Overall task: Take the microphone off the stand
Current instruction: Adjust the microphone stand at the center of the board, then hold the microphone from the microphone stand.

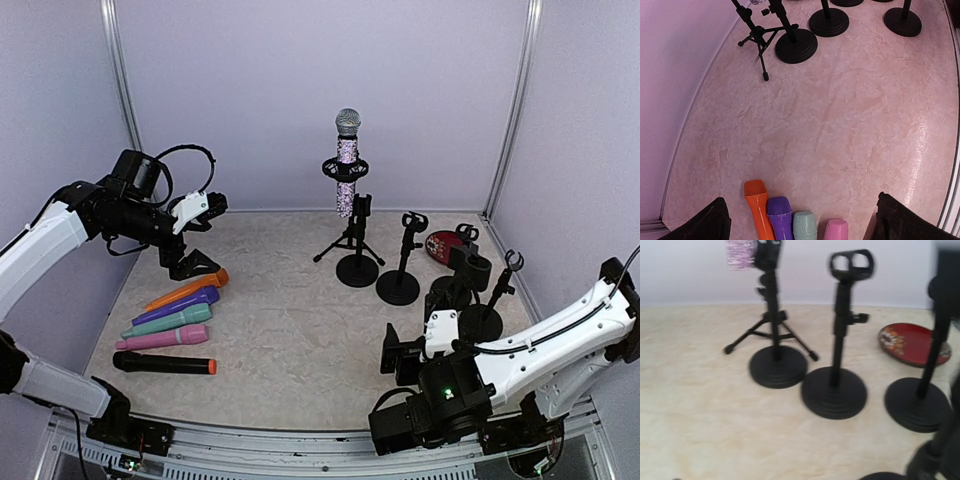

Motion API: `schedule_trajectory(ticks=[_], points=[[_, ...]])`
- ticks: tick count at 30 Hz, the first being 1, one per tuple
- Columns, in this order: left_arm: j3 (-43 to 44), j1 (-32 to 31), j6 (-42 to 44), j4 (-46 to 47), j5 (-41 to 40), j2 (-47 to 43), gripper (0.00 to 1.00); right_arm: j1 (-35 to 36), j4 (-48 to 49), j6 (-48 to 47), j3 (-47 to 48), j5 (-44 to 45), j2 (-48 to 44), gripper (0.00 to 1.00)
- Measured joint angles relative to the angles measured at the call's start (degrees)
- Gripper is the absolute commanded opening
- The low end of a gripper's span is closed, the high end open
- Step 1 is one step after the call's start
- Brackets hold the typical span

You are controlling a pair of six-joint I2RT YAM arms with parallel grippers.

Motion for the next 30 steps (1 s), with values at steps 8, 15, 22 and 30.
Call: schedule_trajectory(ticks=[8, 15, 22, 30], points=[[2.3, 3.4, -1.9, -0.1, 3.1, 2.3, 0.99, -2.2, 25.7, -42.7, 11.5, -9.5, -3.7, 1.0], [3.9, 6.9, -3.2, -0.2, 6.1, 3.6, 0.99, -16.9, 51.2, -75.3, 20.2, -28.1, -6.3, 1.0], [3.8, 7.9, -3.3, -0.6, 7.1, 3.5, 0.99, -34.1, 56.0, -86.2, 33.9, -42.1, -3.4, 0.99], [3.6, 8.1, -3.3, -0.7, 8.0, 3.2, 0.99, -47.0, 57.3, -94.9, 45.2, -51.6, 6.3, 0.95]])
